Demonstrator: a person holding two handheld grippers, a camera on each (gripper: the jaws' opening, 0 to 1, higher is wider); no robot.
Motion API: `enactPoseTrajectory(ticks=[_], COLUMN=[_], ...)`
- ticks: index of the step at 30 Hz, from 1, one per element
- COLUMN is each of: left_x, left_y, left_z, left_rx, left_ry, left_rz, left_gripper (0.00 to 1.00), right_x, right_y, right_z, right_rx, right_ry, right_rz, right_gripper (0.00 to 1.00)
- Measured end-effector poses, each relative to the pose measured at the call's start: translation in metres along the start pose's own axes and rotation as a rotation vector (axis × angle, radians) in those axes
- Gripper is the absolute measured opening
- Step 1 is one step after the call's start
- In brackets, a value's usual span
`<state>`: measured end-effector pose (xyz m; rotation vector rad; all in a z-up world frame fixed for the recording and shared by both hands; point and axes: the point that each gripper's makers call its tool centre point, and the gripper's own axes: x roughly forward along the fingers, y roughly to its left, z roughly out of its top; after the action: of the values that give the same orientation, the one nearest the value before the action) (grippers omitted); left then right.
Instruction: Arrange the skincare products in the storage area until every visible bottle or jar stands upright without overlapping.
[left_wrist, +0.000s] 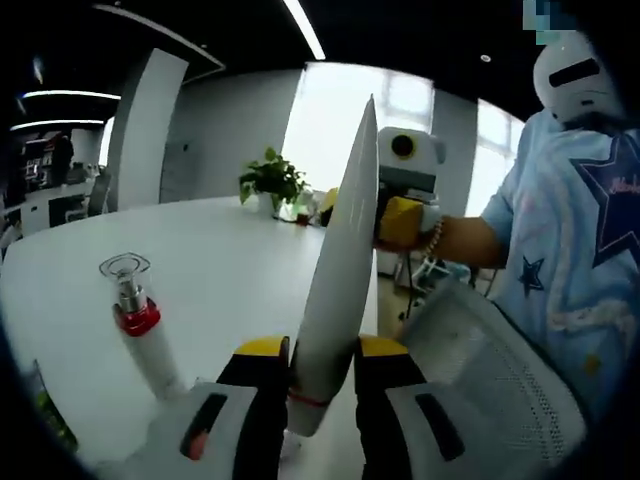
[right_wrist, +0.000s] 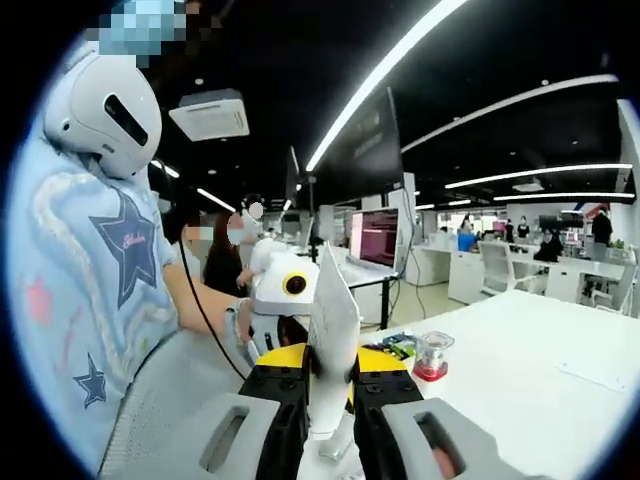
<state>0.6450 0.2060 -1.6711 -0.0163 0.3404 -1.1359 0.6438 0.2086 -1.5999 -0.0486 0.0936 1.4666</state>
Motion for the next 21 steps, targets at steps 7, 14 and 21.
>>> enactPoseTrajectory(ticks=[7, 14, 21], left_x=[0.001, -0.002, -0.009], left_y=[0.007, 0.021, 0.039], left_z=[-0.007, -0.005, 0.002], left_rx=[0.079, 0.117, 0.141], left_ry=[0.047, 0.044, 0.023], left_rz=[0.063, 0.153, 0.285], left_gripper=[0.19, 0.18, 0.17], right_x=[0.004, 0.017, 0.031], right_y=[-0.004, -0.021, -0.040], right_z=[-0.009, -0.004, 0.002], right_rx=[0.013, 0.124, 0.249], right_ry=[0.013, -0.029, -0.097], right_rz=[-0.030, -0.213, -0.482], right_gripper=[0.13, 0.22, 0.29])
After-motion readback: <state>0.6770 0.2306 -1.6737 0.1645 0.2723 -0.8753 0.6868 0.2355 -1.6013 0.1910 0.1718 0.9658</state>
